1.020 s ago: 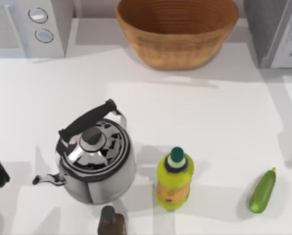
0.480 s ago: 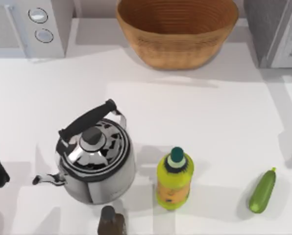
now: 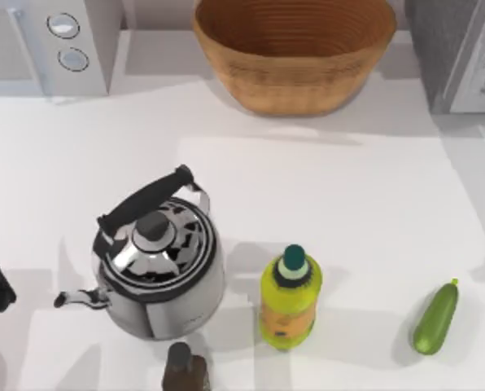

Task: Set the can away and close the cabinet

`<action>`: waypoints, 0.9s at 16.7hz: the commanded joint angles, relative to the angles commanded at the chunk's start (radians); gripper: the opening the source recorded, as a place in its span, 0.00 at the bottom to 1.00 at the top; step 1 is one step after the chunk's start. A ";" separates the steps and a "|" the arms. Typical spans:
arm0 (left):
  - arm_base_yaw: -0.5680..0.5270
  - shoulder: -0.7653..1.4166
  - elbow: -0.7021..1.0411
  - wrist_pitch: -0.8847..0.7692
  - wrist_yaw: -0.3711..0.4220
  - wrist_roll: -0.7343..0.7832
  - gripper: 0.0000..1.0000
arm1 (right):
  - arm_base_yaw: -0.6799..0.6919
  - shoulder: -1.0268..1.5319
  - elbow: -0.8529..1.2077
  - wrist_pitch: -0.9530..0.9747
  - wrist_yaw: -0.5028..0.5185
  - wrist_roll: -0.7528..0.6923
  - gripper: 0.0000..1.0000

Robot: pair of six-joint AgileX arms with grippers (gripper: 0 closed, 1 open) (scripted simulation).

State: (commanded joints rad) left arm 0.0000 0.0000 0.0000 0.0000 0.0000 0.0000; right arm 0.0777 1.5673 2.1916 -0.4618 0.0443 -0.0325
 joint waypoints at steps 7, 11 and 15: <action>0.000 0.000 0.000 0.000 0.000 0.000 1.00 | -0.037 -0.654 -0.966 0.224 -0.057 -0.019 1.00; 0.000 0.000 0.000 0.000 0.000 0.000 1.00 | -0.057 -1.031 -1.510 0.326 -0.064 -0.009 1.00; 0.000 0.000 0.000 0.000 0.000 0.000 1.00 | -0.071 -1.335 -1.909 0.406 -0.061 0.006 1.00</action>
State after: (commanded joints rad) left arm 0.0000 0.0000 0.0000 0.0000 0.0000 0.0000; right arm 0.0067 0.2325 0.2829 -0.0563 -0.0164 -0.0267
